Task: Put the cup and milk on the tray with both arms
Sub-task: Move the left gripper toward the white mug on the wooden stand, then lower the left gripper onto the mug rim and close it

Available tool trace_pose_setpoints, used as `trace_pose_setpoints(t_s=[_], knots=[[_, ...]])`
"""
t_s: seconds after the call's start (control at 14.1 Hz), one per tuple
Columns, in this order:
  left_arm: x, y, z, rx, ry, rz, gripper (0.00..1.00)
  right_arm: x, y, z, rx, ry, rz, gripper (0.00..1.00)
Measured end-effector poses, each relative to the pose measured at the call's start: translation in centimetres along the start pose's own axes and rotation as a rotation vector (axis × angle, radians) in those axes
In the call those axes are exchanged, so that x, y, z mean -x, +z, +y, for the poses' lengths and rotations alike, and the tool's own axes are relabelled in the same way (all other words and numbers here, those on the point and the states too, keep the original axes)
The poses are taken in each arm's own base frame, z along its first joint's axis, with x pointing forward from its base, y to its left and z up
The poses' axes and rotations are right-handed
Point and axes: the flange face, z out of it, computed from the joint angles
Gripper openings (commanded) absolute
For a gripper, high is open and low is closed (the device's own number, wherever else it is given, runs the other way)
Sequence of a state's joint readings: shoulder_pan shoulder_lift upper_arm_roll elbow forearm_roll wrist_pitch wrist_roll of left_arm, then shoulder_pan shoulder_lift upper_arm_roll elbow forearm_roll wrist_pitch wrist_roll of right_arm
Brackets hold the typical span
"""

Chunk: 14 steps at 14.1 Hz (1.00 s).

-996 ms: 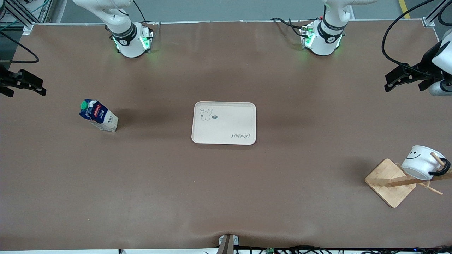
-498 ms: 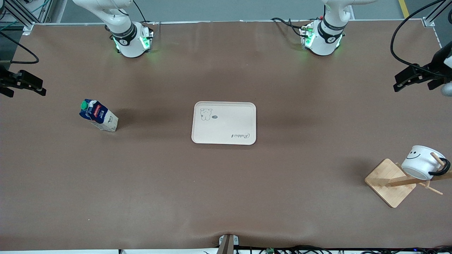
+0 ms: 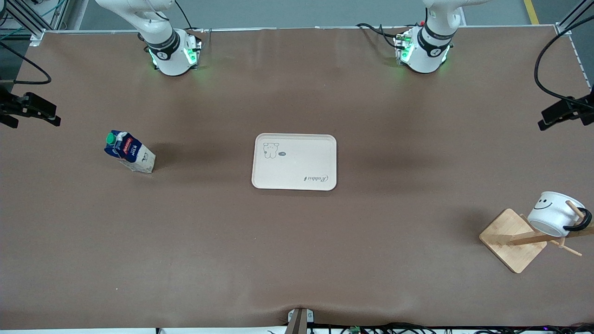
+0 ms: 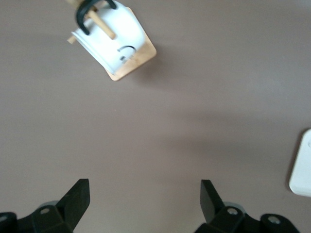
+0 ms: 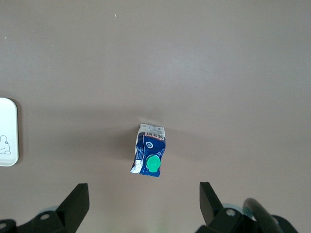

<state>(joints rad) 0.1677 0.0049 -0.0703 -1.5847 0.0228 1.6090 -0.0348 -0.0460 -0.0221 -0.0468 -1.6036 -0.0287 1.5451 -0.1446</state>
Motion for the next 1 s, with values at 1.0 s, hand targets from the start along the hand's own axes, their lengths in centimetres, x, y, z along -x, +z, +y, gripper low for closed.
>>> trace_pose_setpoints(t_s=[1.0], knots=[[0.8, 9.9, -10.3, 0.208, -0.171, 0.29, 1.0, 0.0, 0.2, 0.2, -0.001, 0.004, -0.003, 1.0]])
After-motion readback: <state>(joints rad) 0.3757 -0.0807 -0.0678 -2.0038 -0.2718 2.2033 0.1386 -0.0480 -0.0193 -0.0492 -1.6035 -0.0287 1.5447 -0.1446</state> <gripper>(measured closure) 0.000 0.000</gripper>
